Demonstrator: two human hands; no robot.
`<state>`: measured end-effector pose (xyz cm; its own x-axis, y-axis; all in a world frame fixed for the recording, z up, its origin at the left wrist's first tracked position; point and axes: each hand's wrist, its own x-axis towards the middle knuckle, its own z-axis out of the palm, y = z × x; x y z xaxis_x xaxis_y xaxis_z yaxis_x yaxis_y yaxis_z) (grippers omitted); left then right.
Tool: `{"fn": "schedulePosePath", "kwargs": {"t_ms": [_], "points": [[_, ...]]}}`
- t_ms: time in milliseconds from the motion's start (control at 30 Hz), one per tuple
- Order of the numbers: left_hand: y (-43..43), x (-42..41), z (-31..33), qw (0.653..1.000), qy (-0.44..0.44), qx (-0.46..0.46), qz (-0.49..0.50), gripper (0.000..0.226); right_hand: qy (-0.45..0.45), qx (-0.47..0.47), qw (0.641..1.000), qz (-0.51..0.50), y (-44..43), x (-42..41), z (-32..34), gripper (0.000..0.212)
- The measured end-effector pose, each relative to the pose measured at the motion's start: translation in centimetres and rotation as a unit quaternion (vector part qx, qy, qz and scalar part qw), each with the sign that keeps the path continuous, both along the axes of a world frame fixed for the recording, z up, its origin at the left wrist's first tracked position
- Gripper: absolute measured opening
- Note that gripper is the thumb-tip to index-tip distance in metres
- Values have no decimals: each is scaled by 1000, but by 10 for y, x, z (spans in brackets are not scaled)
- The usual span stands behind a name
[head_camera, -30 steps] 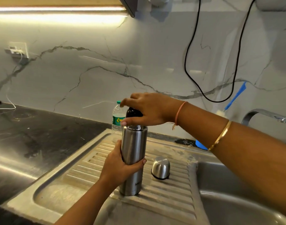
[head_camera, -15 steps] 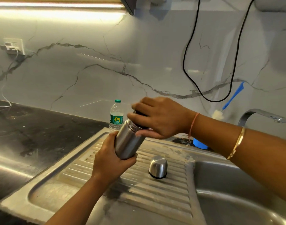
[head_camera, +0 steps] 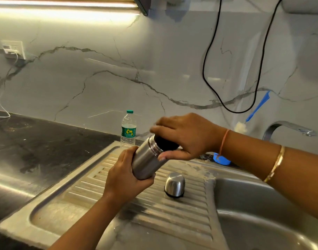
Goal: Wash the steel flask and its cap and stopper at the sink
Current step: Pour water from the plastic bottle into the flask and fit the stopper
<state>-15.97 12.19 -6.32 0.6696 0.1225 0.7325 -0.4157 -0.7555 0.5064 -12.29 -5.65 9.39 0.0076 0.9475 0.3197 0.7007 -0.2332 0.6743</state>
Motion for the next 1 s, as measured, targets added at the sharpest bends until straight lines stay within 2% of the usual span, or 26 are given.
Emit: {"fn": "schedulePosePath", "kwargs": {"t_ms": [67, 133, 167, 200, 267, 333, 400, 433, 500, 567, 667, 733, 767, 800, 867, 933, 1000], "points": [[0, 0, -2, 1000, -9, 9, -8, 85, 24, 40, 999, 10, 4, -5, -10, 55], [0, 0, -3, 1000, -2, 3, 0, 86, 85, 143, 985, -51, 16, -16, -15, 42], [0, -1, -4, 1000, 0, 1, 8, 85, 119, 181, 970, -114, 21, -22, -17, 39], [-1, -1, -3, 1000, 3, -1, 14, 85, 139, 196, 955, -173, 25, -23, -18, 38], [0, -1, -2, 1000, 6, -8, 17, 84, 121, 196, 953, -199, 28, -21, -18, 43], [1, -2, 1, 1000, 11, -20, 5, 82, 102, 189, 970, -115, 28, -26, -11, 47], [2, -3, 2, 999, 14, -21, -34, 80, 26, 81, 996, -2, 24, -26, 1, 45], [1, -3, 1, 998, 16, -24, -53, 77, -33, 24, 998, 55, 24, -24, 2, 43], [-3, -3, -1, 997, 17, -37, -71, 72, -65, -16, 994, 84, 28, -23, 1, 38], [-6, -4, -3, 998, 9, -41, -51, 73, -52, 40, 997, 36, 31, -23, -2, 39], [-3, -3, -1, 1000, -20, -15, -8, 78, -5, 135, 987, -91, 37, -26, -7, 38], [-2, -3, 1, 1000, -23, 1, 7, 78, 40, 144, 971, -188, 38, -27, -8, 36], [-2, -4, 1, 1000, -18, 0, 7, 79, 39, 150, 970, -187, 40, -25, -9, 37], [-3, -5, 2, 1000, -10, -8, 2, 80, 45, 152, 972, -176, 41, -27, -7, 40], [-2, -6, 3, 999, 4, -46, -19, 79, 64, 152, 983, -84, 40, -31, 1, 42], [1, -6, 5, 996, 6, -80, -47, 76, 18, 71, 997, 21, 33, -28, 5, 39], [2, -5, 5, 995, 1, -78, -61, 74, -26, 13, 998, 52, 28, -25, 6, 36]]}}
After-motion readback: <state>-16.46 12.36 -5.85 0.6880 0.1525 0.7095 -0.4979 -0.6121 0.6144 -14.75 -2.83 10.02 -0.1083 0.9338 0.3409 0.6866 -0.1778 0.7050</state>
